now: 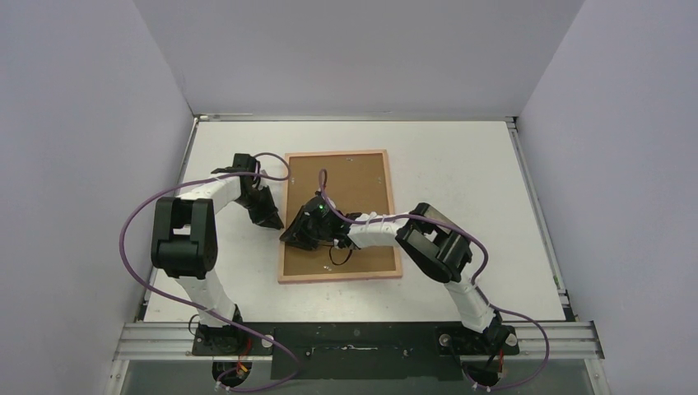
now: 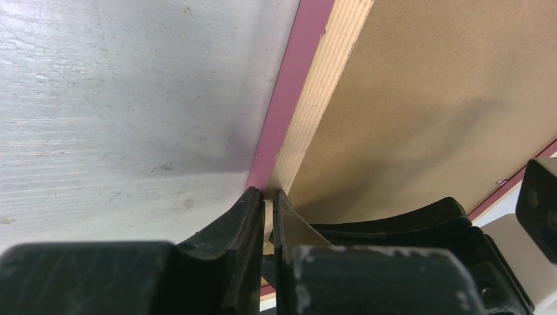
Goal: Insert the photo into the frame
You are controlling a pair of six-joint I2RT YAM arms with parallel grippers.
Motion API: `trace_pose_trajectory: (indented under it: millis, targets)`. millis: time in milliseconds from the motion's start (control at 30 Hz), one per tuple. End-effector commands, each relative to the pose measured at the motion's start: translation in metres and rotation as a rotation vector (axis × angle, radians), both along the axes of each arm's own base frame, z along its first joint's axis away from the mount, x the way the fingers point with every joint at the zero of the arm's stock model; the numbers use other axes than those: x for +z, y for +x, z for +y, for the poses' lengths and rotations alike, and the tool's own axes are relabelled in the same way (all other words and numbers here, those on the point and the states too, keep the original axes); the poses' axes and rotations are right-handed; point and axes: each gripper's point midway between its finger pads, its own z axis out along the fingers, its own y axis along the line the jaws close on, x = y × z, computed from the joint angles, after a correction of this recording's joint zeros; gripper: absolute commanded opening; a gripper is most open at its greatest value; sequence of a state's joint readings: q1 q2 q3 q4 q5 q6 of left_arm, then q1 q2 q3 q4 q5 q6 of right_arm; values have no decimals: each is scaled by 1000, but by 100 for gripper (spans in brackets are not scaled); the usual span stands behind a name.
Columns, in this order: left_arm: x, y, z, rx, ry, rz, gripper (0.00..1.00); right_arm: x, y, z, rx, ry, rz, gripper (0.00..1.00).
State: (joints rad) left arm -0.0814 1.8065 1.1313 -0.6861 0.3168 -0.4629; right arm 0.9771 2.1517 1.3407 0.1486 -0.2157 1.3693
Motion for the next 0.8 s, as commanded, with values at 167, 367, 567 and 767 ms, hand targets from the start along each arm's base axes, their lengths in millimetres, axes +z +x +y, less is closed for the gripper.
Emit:
trace_pose_trajectory:
  millis: [167,367,567,767]
  targets:
    - [-22,-9,-9,-8,-15,63,0,16,7,8,1,-21,-146,39]
    - [3,8,-8,16,-74,9,5,78,5,14,45,63,-342,42]
    - [66,41,3,64,-139,-117,17,124,-3,-5,59,0,-476,45]
    - [104,40,8,52,-111,-200,30,133,3,-39,42,-136,-521,46]
